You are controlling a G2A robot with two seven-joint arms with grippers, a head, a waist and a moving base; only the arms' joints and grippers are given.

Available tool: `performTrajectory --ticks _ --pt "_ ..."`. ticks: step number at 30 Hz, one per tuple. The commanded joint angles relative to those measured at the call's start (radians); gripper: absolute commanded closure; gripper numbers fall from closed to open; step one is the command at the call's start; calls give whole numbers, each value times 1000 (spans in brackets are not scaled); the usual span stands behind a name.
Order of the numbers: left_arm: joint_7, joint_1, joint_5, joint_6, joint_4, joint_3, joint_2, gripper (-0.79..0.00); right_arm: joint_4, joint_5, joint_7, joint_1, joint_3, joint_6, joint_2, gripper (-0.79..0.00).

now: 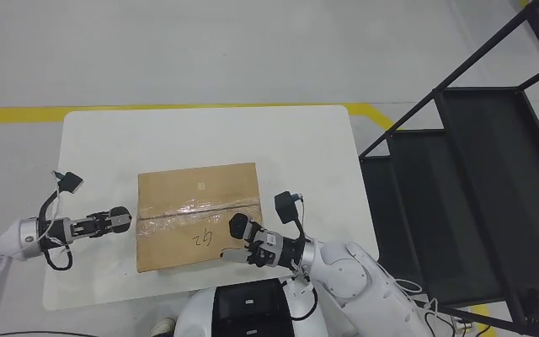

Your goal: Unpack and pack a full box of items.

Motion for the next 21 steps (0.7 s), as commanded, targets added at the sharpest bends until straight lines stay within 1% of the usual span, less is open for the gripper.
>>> performTrajectory --ticks 1,4,9,13,18,21 --pt "-7 7 27 1 -3 -1 2 -785 -1 -1 0 4 -4 4 0 -785" --pt "-18 22 60 -4 -13 -3 5 -785 -3 -4 -1 9 -9 9 1 -785" --pt "-30 34 64 -2 -38 6 6 -785 -2 -8 -1 15 -17 17 3 -785" --pt "-68 39 13 3 -58 8 8 -785 -2 -6 -2 19 -20 20 5 -785" --pt "-120 47 -82 51 -94 6 14 -785 0 -3 -9 20 -21 20 8 -785" --pt "-135 45 -113 67 -96 6 18 -785 5 3 -15 21 -22 18 9 -785"
